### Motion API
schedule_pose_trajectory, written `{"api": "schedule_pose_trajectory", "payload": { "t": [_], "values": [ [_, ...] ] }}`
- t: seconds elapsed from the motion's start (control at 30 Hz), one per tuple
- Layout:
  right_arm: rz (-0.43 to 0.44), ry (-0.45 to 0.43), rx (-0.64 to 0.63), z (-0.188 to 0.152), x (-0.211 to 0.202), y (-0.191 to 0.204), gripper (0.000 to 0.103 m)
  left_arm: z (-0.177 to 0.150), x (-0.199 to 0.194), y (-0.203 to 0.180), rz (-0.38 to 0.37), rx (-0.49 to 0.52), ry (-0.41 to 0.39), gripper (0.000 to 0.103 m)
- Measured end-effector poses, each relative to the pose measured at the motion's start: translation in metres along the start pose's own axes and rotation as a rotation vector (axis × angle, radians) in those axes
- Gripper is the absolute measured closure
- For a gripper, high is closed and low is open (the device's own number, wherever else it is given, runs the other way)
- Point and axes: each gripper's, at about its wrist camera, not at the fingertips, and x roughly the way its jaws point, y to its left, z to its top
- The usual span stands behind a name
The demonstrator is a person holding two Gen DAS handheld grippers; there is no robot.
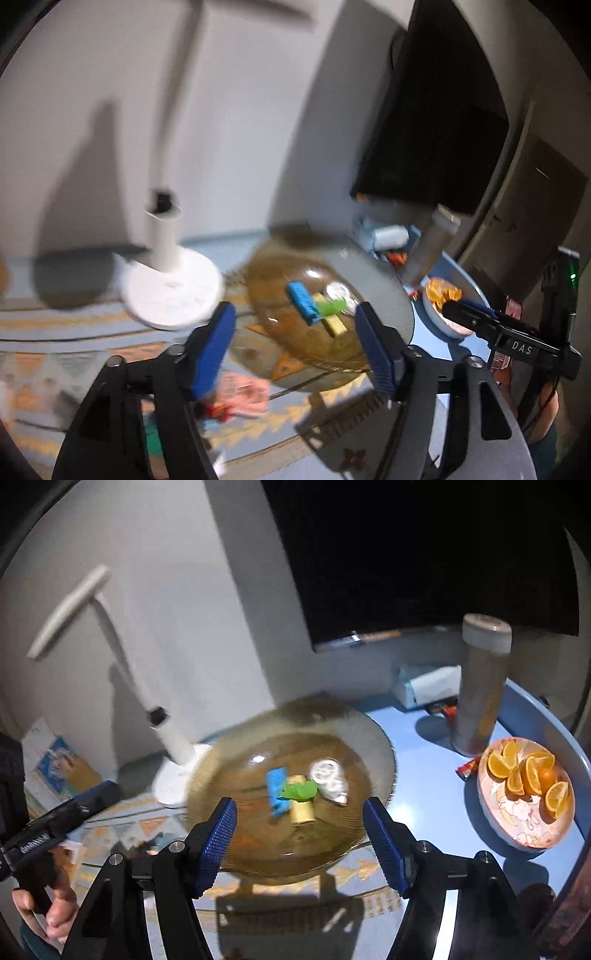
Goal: Organize rigid objects
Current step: 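Open both tools to drop the objects into the bowl, then grasp the clear plastic cup with left tool while right tool grasps white cube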
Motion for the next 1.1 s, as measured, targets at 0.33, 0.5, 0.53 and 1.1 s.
{"api": "schedule_pose_trajectory", "payload": {
  "t": [0.33,0.5,0.53,1.1],
  "values": [
    [0.180,-0.043,-0.113,-0.043,-0.041,0.098,0.021,-0.025,-0.168,0.068,0.196,-0.073,-0.243,0.000],
    [0.193,-0.024,-0.151,-0.087,-0.012,0.128,0.011,-0.061,-0.160,0.122,0.372,-0.095,-0.202,0.000],
    [0.178,-0.007,-0.175,-0.099,0.000,0.135,0.011,-0.069,-0.151,0.134,0.394,-0.125,-0.176,0.000],
    [0.089,0.396,-0.277,-0.151,0.095,0.179,0.027,-0.122,-0.033,0.198,0.354,-0.341,0.172,0.017]
  ]
}}
